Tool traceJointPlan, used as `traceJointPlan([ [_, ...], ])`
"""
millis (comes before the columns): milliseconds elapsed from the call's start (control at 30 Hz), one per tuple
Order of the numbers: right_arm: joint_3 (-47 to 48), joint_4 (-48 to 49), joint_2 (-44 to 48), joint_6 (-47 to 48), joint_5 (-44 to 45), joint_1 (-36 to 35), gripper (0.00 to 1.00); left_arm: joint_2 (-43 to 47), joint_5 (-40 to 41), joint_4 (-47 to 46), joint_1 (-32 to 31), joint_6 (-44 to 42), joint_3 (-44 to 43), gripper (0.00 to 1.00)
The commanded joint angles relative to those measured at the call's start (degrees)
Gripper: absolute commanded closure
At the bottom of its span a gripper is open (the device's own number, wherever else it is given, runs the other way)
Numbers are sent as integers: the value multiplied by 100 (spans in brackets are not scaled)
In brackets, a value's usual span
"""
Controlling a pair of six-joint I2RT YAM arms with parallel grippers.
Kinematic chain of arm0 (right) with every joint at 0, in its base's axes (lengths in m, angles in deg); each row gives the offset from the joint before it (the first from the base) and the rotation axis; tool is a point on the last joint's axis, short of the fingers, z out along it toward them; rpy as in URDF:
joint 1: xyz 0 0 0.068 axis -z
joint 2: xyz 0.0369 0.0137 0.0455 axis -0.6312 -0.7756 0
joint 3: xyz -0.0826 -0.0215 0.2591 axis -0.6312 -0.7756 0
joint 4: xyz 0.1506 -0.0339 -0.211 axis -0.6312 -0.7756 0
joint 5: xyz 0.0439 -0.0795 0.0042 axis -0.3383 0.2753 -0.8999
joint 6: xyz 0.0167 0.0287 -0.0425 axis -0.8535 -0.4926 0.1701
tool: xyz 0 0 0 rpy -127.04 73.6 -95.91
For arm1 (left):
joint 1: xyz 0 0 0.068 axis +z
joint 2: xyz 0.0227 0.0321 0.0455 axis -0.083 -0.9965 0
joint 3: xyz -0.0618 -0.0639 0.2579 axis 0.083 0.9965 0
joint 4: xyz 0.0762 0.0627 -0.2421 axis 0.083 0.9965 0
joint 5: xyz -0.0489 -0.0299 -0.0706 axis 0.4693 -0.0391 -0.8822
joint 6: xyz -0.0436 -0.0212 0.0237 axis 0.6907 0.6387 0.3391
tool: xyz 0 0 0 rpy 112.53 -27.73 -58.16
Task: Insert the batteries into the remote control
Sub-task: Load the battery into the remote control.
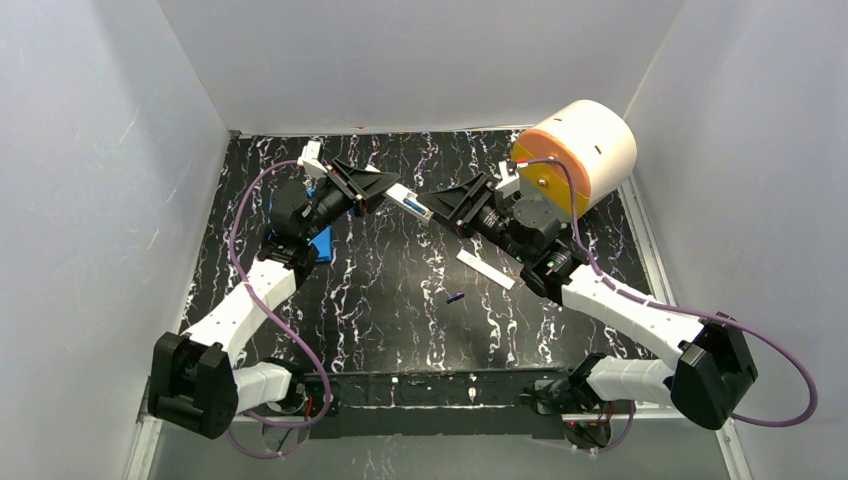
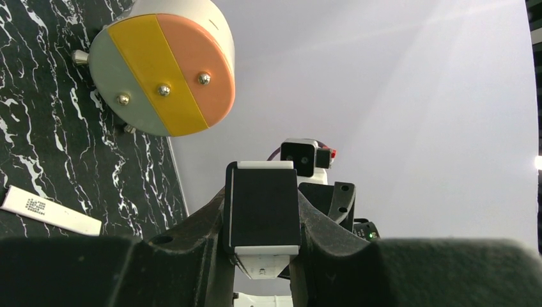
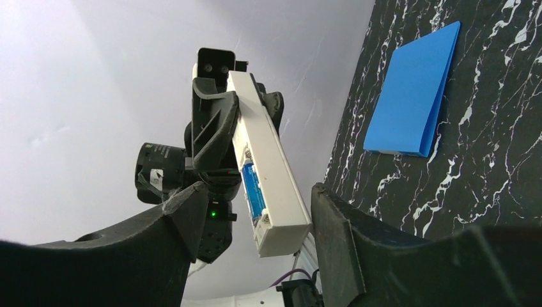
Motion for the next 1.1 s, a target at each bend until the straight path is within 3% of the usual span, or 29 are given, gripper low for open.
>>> traceJointPlan([
  [0,10,254,-35,115,-188,0,34,46,-117,-224,22,-12,-178,99],
  [467,84,334,-188,317,-502,4,50,37,-128,-234,26,8,-179,99],
  [667,87,288,-255,279,-566,0,65,79,-136,-234,30,19,-174,99],
  [767,39,350,-264,212,-551,-1,67,103,-141,-235,22,8,-162,99],
  [833,37,342,-245,175,-543,2,61,122,-141,-234,29,-13,-138,99],
  [933,37,202,-125,109,-432,-1,24,134,-137,-234,44,-86,-110,99],
  [967,56,82,-46,162,-368,8,15,137,-149,-234,60,-124,-102,99],
  [1067,219,-729,234,600,-53,37,12,148,-227,-234,128,-392,-63,99],
])
